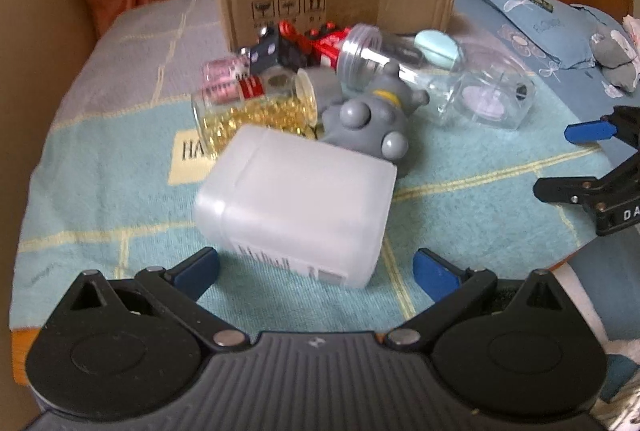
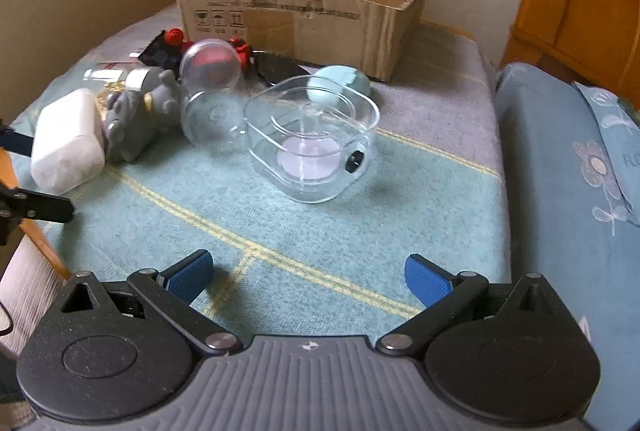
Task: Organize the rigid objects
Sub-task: 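Move the left tool toward the white plastic bottle, then grasp the white bottle with the left tool while the right tool grasps the clear cup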
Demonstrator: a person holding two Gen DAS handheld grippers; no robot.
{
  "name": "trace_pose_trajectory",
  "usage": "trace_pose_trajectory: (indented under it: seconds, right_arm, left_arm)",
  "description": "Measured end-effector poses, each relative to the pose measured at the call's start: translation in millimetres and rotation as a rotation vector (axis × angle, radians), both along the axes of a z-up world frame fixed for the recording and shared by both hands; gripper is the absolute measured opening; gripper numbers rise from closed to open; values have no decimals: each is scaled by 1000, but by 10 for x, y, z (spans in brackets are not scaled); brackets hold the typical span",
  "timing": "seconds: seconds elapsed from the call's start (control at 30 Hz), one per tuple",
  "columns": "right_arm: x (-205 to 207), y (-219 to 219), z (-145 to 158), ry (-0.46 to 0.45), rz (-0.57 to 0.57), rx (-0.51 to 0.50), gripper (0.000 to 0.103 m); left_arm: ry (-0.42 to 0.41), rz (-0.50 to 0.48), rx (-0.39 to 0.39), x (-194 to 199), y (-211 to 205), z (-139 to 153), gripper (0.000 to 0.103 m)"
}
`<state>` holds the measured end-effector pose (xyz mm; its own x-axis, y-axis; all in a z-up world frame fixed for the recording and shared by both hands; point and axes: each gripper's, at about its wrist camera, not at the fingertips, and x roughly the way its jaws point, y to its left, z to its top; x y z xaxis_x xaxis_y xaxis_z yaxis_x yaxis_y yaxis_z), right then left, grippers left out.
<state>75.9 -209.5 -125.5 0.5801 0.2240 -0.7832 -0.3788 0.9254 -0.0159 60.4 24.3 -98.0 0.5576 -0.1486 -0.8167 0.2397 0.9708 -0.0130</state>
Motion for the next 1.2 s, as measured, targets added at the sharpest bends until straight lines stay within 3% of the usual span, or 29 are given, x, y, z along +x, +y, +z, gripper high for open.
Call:
trace_pose_trajectory:
  seconds: [0.27,0.53,0.97,1.2]
  right_arm:
    - [113,-62,-19,-27,54,18,103]
    - [280,-39,-29,-30,85,17,103]
    - [637,-116,-58,-58,312,36,103]
    - [865,-9,-52,-45,417,28,103]
  left_arm:
    - [-62,-19,-18,6,72,-36,102]
    - [-49,-94,-16,46,118,-18,103]
    - [-35,-228,-11,245,178,-10,103]
    - [-29,-284,40,303,103,29,102]
